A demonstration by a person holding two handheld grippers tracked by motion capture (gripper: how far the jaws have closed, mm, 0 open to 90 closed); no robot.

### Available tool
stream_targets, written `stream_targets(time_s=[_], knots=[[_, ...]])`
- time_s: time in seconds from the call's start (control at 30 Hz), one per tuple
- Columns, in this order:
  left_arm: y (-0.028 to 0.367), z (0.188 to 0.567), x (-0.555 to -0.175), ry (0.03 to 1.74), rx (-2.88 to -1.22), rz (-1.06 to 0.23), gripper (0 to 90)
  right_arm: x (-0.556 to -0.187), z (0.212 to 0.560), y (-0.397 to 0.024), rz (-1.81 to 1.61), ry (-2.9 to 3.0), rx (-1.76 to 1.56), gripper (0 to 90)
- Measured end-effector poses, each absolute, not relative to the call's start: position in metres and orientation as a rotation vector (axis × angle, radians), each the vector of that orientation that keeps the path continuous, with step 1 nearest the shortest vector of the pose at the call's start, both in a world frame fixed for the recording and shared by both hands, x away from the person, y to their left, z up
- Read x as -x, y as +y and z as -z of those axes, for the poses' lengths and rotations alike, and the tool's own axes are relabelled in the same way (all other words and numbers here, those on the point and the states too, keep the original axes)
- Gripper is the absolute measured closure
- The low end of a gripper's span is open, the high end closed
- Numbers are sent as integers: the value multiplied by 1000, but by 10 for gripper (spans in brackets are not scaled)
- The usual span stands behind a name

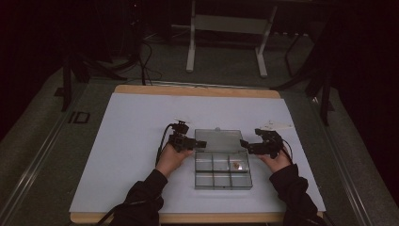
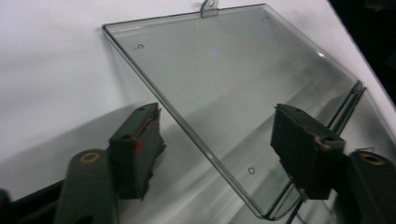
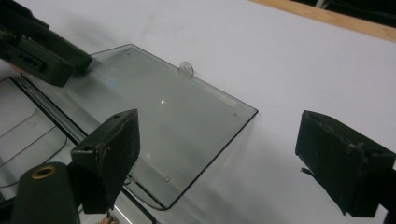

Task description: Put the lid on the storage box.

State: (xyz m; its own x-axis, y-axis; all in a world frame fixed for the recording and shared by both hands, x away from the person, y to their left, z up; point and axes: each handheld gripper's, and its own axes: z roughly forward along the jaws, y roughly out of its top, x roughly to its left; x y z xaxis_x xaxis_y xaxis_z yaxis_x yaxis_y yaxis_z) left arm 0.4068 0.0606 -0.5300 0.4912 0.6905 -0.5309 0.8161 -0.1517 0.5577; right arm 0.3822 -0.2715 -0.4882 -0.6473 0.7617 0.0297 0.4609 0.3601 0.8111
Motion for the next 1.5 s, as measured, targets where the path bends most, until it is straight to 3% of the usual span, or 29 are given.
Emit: stream_targets(time_s=[0.13, 0.37, 0.8, 1.03, 1.3, 1.5], knots=[[63, 532, -409, 1252, -1871, 238, 384, -384, 492, -271, -1180, 2297, -1081, 147], [63, 531, -406, 1221, -1858, 212, 427, -387, 499, -267, -1159, 2347, -1093, 175], [61, 519, -397, 1150, -1871, 102, 539, -391, 504, -265, -1167, 2377, -1095, 341], [63, 513, -391, 1112, -1876, 44, 601, -388, 499, -265, -1199, 2393, -1083, 474], [64, 508, -387, 1080, -1873, 4, 650, -384, 496, -265, -1221, 2384, -1072, 529], [64, 504, -384, 1040, -1877, -25, 639, -381, 491, -266, -1216, 2374, -1054, 558]])
